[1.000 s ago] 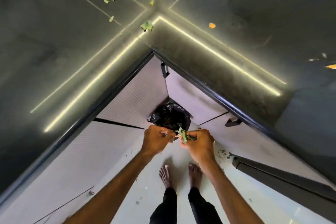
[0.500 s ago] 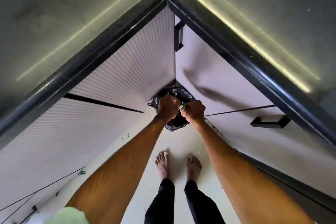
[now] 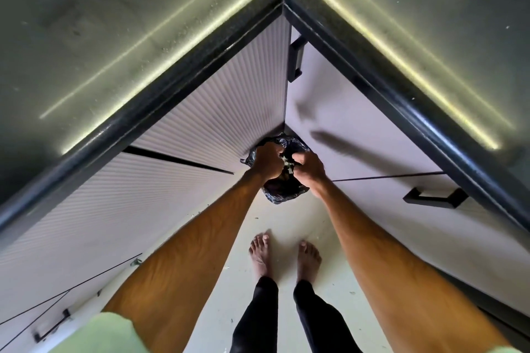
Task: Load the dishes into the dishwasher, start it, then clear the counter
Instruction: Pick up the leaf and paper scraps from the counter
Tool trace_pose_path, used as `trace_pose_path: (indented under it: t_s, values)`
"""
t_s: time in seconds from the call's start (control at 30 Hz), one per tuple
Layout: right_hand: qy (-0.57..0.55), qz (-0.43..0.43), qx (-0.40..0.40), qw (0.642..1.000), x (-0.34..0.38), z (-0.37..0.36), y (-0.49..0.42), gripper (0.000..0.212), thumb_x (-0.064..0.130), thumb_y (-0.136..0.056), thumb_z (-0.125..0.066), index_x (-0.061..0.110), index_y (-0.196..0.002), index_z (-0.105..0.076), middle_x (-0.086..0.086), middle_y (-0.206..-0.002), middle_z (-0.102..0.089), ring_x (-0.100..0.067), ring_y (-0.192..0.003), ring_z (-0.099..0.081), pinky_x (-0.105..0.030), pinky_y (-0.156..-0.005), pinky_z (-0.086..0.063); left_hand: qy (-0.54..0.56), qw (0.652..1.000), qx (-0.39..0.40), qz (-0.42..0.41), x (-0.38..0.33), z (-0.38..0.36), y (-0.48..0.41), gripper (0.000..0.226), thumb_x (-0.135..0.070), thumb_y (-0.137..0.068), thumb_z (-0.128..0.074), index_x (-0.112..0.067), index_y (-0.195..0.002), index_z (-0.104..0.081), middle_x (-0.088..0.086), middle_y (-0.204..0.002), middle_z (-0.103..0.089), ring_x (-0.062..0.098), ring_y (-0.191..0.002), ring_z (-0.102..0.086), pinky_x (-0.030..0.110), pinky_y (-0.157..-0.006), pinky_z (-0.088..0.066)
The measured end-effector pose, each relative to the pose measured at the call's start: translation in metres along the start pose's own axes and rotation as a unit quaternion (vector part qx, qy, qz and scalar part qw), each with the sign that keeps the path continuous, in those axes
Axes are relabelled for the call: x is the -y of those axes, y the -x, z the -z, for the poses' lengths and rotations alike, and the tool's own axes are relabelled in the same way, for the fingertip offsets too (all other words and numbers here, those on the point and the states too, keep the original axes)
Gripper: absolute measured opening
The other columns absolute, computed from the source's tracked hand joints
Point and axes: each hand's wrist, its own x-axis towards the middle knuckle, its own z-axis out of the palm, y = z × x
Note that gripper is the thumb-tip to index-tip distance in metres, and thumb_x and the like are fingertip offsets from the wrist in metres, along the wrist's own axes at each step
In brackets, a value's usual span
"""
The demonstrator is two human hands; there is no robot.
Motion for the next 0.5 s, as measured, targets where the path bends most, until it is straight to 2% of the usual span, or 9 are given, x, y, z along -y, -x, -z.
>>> trace_pose_path:
  t_s: [0.07, 0.1, 0.13, 0.17, 0.27, 0.33, 0.43, 0.47, 0.5]
  values:
    - [-0.016, -0.002, 0.001, 1.0, -0.003, 0.002, 0.003, 0.022, -0.006, -0.077, -0.045, 0.011, -0.073, -0.059, 0.002, -0.076, -0.062, -0.017, -0.085, -0.058, -0.025, -0.066, -0.038, 0.019, 1.0, -0.01, 0.008, -0.002, 0.003, 0.004, 0.03, 0.001, -0.092, -0.051, -0.005, -0.114, -0.07, 0.013, -0.123, -0.068, 0.029, -0.12, -0.058, 0.02, -0.089, -0.033]
    - [-0.033, -0.009, -0.001, 0.999, -0.006, 0.002, 0.004, 0.029, -0.006, -0.079, -0.045, 0.005, -0.089, -0.07, -0.005, -0.093, -0.073, -0.02, -0.096, -0.065, -0.024, -0.075, -0.045, 0.027, 0.999, -0.014, 0.011, -0.003, 0.005, 0.006, 0.033, 0.002, -0.091, -0.05, -0.005, -0.116, -0.07, 0.012, -0.124, -0.068, 0.027, -0.121, -0.059, 0.018, -0.09, -0.034]
    - [-0.057, -0.02, -0.007, 0.998, -0.006, 0.003, 0.007, 0.037, -0.007, -0.08, -0.046, 0.0, -0.105, -0.072, -0.01, -0.11, -0.074, -0.022, -0.108, -0.066, -0.025, -0.086, -0.048, 0.034, 0.999, -0.015, 0.015, -0.004, 0.006, 0.009, 0.035, 0.003, -0.091, -0.05, -0.005, -0.119, -0.07, 0.011, -0.125, -0.068, 0.026, -0.121, -0.059, 0.017, -0.093, -0.035]
    - [-0.073, -0.029, -0.012, 0.997, -0.006, 0.005, 0.012, 0.039, -0.009, -0.08, -0.045, -0.005, -0.11, -0.07, -0.013, -0.116, -0.072, -0.025, -0.113, -0.066, -0.028, -0.093, -0.05, 0.036, 0.999, -0.014, 0.017, -0.006, 0.008, 0.013, 0.037, 0.004, -0.09, -0.05, -0.004, -0.12, -0.069, 0.011, -0.125, -0.068, 0.024, -0.122, -0.059, 0.016, -0.096, -0.036]
    - [-0.082, -0.022, -0.029, 0.996, -0.004, 0.012, 0.03, 0.029, -0.011, -0.076, -0.042, -0.004, -0.085, -0.069, -0.014, -0.092, -0.075, -0.033, -0.094, -0.068, -0.027, -0.086, -0.055, 0.032, 0.999, -0.014, 0.014, -0.014, 0.016, 0.032, 0.04, 0.005, -0.088, -0.051, -0.002, -0.124, -0.066, 0.014, -0.125, -0.068, 0.025, -0.122, -0.06, 0.025, -0.106, -0.041]
    - [-0.101, 0.01, -0.042, 0.994, 0.0, 0.018, 0.046, 0.034, -0.014, -0.074, -0.043, -0.011, -0.098, -0.068, -0.024, -0.106, -0.072, -0.037, -0.104, -0.068, -0.036, -0.09, -0.056, 0.028, 1.0, -0.007, 0.009, -0.023, 0.022, 0.051, 0.041, 0.006, -0.088, -0.05, -0.002, -0.126, -0.064, 0.015, -0.124, -0.067, 0.026, -0.121, -0.061, 0.029, -0.106, -0.044]
    - [-0.135, 0.038, -0.042, 0.989, 0.019, 0.038, 0.083, 0.054, -0.02, -0.077, -0.043, -0.005, -0.122, -0.067, -0.018, -0.125, -0.068, -0.028, -0.118, -0.064, -0.002, -0.084, -0.046, 0.017, 0.999, -0.009, -0.028, -0.045, 0.041, 0.097, 0.043, 0.006, -0.089, -0.048, -0.004, -0.129, -0.061, 0.013, -0.11, -0.066, 0.027, -0.105, -0.063, 0.032, -0.096, -0.048]
    - [-0.136, 0.055, -0.046, 0.988, 0.027, 0.045, 0.096, 0.057, -0.02, -0.076, -0.044, -0.001, -0.124, -0.067, -0.015, -0.127, -0.068, -0.026, -0.12, -0.063, -0.003, -0.087, -0.045, 0.008, 0.997, -0.024, -0.066, -0.052, 0.05, 0.114, 0.042, 0.006, -0.087, -0.048, -0.004, -0.125, -0.063, 0.015, -0.108, -0.068, 0.03, -0.102, -0.064, 0.035, -0.092, -0.05]
    - [-0.14, 0.074, -0.05, 0.986, 0.035, 0.054, 0.111, 0.058, -0.02, -0.077, -0.045, 0.003, -0.126, -0.068, -0.012, -0.128, -0.068, -0.024, -0.121, -0.063, -0.01, -0.096, -0.046, -0.011, 0.993, -0.038, -0.109, -0.06, 0.06, 0.132, 0.041, 0.006, -0.085, -0.049, -0.004, -0.122, -0.064, 0.015, -0.109, -0.069, 0.031, -0.102, -0.064, 0.034, -0.087, -0.051]
